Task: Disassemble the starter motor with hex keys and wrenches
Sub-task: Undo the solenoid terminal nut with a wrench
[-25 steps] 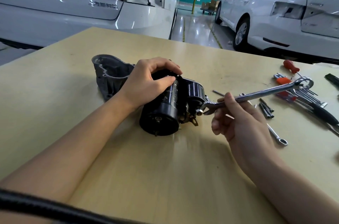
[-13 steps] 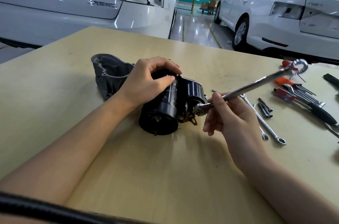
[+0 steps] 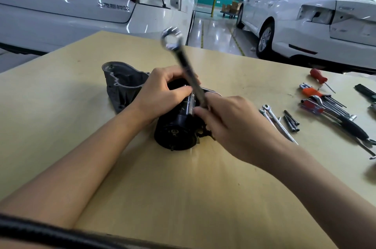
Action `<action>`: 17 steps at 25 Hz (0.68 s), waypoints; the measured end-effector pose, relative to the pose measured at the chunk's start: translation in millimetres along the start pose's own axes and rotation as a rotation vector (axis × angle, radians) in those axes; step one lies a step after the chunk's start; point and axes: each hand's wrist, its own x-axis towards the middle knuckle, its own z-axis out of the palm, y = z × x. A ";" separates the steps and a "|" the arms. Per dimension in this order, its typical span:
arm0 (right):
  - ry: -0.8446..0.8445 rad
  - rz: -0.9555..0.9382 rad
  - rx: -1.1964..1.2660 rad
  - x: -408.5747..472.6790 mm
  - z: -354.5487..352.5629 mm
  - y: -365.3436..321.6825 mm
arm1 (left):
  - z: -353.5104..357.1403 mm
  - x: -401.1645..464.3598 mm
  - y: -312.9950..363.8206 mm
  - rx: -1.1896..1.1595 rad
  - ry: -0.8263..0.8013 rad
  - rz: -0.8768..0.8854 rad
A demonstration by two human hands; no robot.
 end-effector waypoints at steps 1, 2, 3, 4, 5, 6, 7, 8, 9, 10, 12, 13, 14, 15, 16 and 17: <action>0.131 0.064 0.127 -4.0 0.8 6.1 | 0.5 -0.2 0.5 0.000 0.008 -0.010; 0.280 0.161 0.288 -9.3 0.4 11.9 | 1.4 -0.4 0.9 0.005 0.011 -0.018; 0.399 0.271 0.473 -15.6 -0.3 17.1 | 1.8 -0.4 1.2 0.013 0.008 -0.024; 0.473 0.379 0.669 -21.8 -0.2 20.9 | 1.7 -0.3 1.2 0.023 0.005 -0.029; 0.512 0.490 0.839 -26.9 1.3 24.1 | 0.5 -0.3 1.0 0.031 0.002 -0.031; 0.524 0.597 0.967 -31.2 3.5 27.0 | -0.2 0.2 0.9 0.032 0.000 -0.030; 0.520 0.685 1.067 -34.7 5.2 29.0 | -0.2 0.4 1.1 0.030 -0.002 -0.029; 0.508 0.747 1.152 -36.3 6.5 29.8 | 0.0 0.4 1.6 0.031 -0.003 -0.030; 0.498 0.782 1.220 -36.4 8.3 30.1 | 0.1 0.0 2.3 0.036 -0.002 -0.033; 0.489 0.791 1.267 -36.3 10.1 29.8 | 0.5 -0.3 2.7 0.042 -0.002 -0.035; 0.471 0.771 1.302 -35.5 13.5 29.0 | 0.8 -0.4 2.9 0.033 0.000 -0.036; 0.468 0.760 1.308 -35.0 15.1 28.4 | 1.1 -0.3 3.2 0.025 0.000 -0.034; 0.466 0.751 1.315 -34.4 16.9 27.7 | 1.1 -0.4 3.7 0.020 0.000 -0.031; 0.466 0.744 1.322 -34.6 18.5 27.5 | 1.1 -0.5 4.1 0.018 -0.001 -0.030; 0.467 0.739 1.328 -34.7 19.8 27.5 | 0.6 -0.5 4.4 0.019 -0.003 -0.028; 0.468 0.738 1.332 -35.0 20.6 27.8 | 0.4 -0.6 4.7 0.021 -0.006 -0.027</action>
